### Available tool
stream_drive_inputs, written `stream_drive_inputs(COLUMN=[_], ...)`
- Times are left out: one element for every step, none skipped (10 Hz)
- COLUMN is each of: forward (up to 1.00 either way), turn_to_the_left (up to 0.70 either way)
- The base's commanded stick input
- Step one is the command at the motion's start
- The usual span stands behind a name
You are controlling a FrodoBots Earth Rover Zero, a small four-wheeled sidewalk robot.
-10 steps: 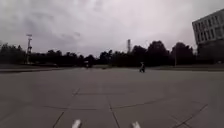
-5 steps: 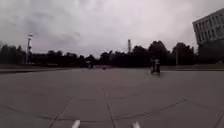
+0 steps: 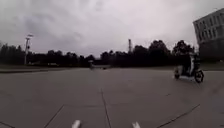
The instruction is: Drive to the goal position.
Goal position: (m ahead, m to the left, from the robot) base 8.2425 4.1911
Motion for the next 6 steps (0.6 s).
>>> stream_drive_inputs(forward=[0.70, 0.70, 0.70, 0.70, 0.70, 0.70], turn_to_the_left=[0.00, 0.00, 0.00, 0.00, 0.00, 0.00])
